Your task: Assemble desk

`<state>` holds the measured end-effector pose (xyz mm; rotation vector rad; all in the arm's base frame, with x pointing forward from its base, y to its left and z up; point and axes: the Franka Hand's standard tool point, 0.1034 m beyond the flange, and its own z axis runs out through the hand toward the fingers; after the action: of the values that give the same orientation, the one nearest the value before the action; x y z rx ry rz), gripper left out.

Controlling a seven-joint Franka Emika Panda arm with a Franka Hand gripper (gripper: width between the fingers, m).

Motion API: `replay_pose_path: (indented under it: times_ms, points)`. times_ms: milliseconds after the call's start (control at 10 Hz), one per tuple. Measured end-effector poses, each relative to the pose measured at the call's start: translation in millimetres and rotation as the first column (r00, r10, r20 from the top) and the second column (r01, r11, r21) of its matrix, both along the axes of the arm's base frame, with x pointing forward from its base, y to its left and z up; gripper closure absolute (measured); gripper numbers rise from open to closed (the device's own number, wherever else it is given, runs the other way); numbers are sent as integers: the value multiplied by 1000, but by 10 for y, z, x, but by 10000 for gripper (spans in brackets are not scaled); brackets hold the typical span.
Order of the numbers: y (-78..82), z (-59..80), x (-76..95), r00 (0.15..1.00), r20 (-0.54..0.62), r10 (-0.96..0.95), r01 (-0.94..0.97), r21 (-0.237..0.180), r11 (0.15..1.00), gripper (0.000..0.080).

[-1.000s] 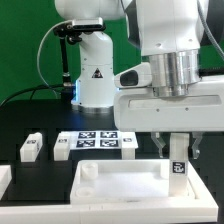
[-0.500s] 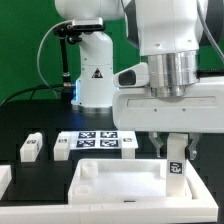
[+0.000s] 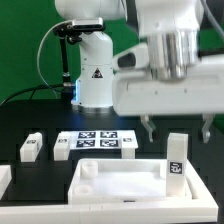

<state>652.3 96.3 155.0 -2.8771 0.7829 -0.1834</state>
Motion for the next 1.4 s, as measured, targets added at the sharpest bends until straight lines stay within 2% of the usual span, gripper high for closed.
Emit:
replay_pose_path:
  times_ms: [100,200,700,900,1100,1200,1300,1400]
  points:
    - [18,64,10,1000,8,2,-2,3,1000,153]
    - [11,23,4,1000,4,2,-2,1,1000,153]
    - [4,12,-26,1000,8,27,-27,-3,1000,151]
    - [-48,-53,-320,995,-14,95,-96,-16,995,151]
    - [-119,-292,-673,966,-66,250,-253,-31,967,151]
    - [-141,-408,-780,962,-65,264,-267,-41,963,151]
    - [-118,-466,-811,949,-18,316,-317,-73,946,151]
    - [-130,-466,-827,927,-32,374,-375,-73,924,151]
